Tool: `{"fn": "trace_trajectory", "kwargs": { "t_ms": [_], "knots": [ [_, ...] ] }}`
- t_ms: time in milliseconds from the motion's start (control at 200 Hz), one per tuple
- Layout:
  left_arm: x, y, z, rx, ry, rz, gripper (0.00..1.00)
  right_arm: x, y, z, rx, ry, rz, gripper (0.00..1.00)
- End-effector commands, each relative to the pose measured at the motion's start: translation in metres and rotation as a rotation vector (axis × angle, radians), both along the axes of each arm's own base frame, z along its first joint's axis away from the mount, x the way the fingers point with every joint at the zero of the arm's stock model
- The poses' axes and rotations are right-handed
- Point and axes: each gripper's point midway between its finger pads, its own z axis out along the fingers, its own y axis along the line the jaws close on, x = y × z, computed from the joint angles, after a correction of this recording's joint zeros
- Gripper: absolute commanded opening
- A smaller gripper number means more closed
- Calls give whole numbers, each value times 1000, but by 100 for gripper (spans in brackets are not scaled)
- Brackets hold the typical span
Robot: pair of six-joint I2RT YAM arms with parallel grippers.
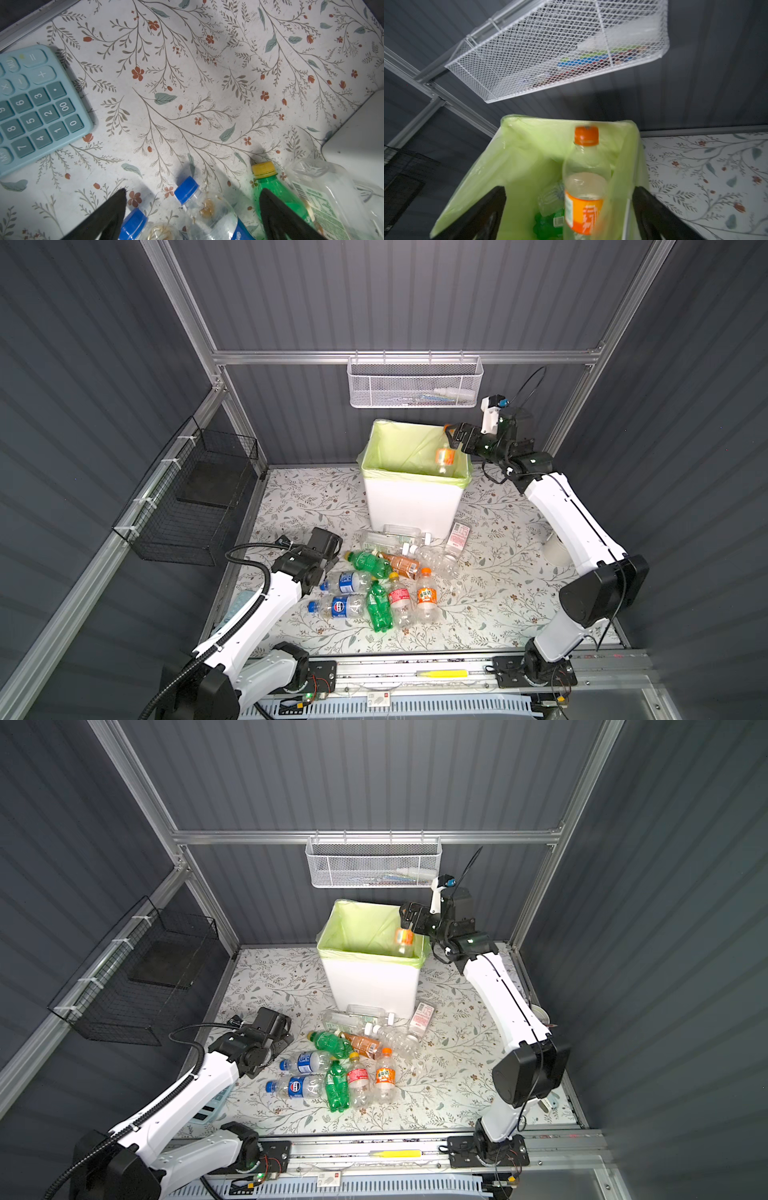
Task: Throw the plastic bottles in the bin
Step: 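Lift the orange-capped bottle with the right gripper and drop it into the bin, then lower the left gripper onto the blue-capped water bottles while the right gripper withdraws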
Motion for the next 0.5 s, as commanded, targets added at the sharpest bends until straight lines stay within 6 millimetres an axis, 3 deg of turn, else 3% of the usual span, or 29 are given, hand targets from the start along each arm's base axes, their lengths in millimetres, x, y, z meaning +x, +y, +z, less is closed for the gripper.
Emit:
{"fn": "trace_trajectory", "kwargs": {
  "t_ms": [0,100,200,325,490],
  "knots": [
    [-7,2,3,-5,17,16,100,-58,-43,129,4,-317,-112,99],
    [-8,1,5,-15,23,24,100,-80,-64,143,5,-381,-178,99],
    [-13,-2,2,-44,41,32,100,-87,-80,126,11,-358,-215,99],
    [-23,-8,-8,-105,78,49,100,-90,-99,80,42,-257,-248,99],
    [-43,-22,-31,-210,147,71,100,-97,-126,-3,68,-78,-332,99]
  ]
}}
